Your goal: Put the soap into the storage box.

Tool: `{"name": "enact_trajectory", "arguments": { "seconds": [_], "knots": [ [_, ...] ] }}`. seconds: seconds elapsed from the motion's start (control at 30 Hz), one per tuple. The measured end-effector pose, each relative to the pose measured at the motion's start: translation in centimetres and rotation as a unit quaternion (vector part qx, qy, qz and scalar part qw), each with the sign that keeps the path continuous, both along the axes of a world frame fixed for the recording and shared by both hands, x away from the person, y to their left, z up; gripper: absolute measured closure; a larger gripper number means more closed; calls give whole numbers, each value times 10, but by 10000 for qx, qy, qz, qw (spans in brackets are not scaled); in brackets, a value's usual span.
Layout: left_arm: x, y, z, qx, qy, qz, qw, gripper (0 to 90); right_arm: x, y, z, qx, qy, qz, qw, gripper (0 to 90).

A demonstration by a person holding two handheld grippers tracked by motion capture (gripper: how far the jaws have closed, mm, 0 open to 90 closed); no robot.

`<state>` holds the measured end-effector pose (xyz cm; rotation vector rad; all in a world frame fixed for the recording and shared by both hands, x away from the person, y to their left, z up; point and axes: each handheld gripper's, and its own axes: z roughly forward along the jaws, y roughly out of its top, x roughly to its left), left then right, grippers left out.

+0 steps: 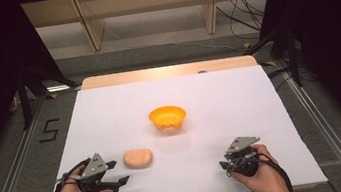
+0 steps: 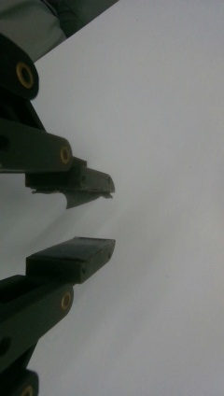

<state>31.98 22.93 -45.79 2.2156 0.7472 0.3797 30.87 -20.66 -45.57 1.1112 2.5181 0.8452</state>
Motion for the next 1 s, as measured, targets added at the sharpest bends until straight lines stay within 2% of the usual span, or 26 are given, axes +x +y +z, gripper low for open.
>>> {"name": "enact_trajectory", "arguments": {
  "seconds": [0.07,0.1,0.13,0.17,0.23,0.27,0.3,0.33,0.4,0.43,0.47,0.5,0.53,0.57,0.6,0.63,0.67,0.7,0.77,0.8,0.83,0.87,0.9,0.93,0.97,1.0],
  "knots": [
    [9,-2,4,408,14,-203,9990,269,0,0,0,54,4,-45,10000,659],
    [12,-3,5,477,24,-280,9985,254,1,0,0,2,-48,-23,10000,655],
    [16,-5,6,544,52,-384,9978,246,0,0,2,-26,36,-35,10000,652],
    [19,-7,7,638,90,-471,9968,240,1,-1,2,-41,2,-19,10000,647],
    [27,-10,10,901,233,-749,9928,236,1,-1,2,-52,-56,-9,10000,640],
    [30,-12,11,1027,295,-910,9901,231,1,-1,2,-55,-57,-13,10000,637],
    [34,-13,12,1170,264,-1054,9872,228,1,-2,2,-61,-71,-4,10000,634],
    [36,-15,12,1213,325,-1139,9855,228,2,-1,1,-22,-120,-39,9999,634],
    [45,-18,15,1470,340,-1465,9776,228,2,-2,3,-57,45,-48,10000,632],
    [47,-20,15,1445,357,-1497,9775,228,3,-3,3,-54,1,-47,10000,632],
    [51,-22,16,1481,394,-1615,9749,229,3,-3,3,-51,33,-47,10000,631],
    [53,-23,17,1507,457,-1652,9736,230,4,-3,2,-69,-21,-21,10000,629],
    [57,-24,19,1586,519,-1750,9703,233,4,-4,2,-71,-24,-9,10000,628],
    [60,-25,19,1618,612,-1809,9682,242,4,-4,1,-3,-53,-63,10000,627],
    [62,-26,19,1621,630,-1813,9679,242,4,-4,1,-3,-53,-63,10000,627],
    [65,-27,20,1659,665,-1841,9665,244,3,-4,2,17,-9,-92,10000,627],
    [67,-29,20,1653,659,-1826,9669,244,3,-4,3,-12,71,-94,9999,627],
    [70,-31,20,1683,689,-1846,9658,244,4,-5,2,-50,-66,-29,10000,627],
    [74,-36,19,1715,748,-1907,9637,241,5,-5,2,-46,-36,-34,10000,627],
    [77,-38,20,1893,758,-2023,9579,236,4,-5,3,-31,5,-59,10000,627],
    [77,-41,18,1785,805,-1977,9605,236,4,-5,3,-31,5,-59,10000,627],
    [79,-44,17,1968,767,-2118,9542,234,5,-5,3,-50,-58,-26,10000,627],
    [81,-46,17,2079,744,-2193,9503,231,4,-4,3,-27,50,-68,10000,627],
    [83,-49,16,2149,793,-2263,9467,227,4,-4,4,-46,29,-47,10000,627],
    [84,-53,14,2044,767,-2232,9500,224,5,-4,3,-66,-18,-6,10000,626],
    [88,-57,13,2119,737,-2355,9456,216,5,-5,2,-70,-31,10,10000,625]
  ]
}}
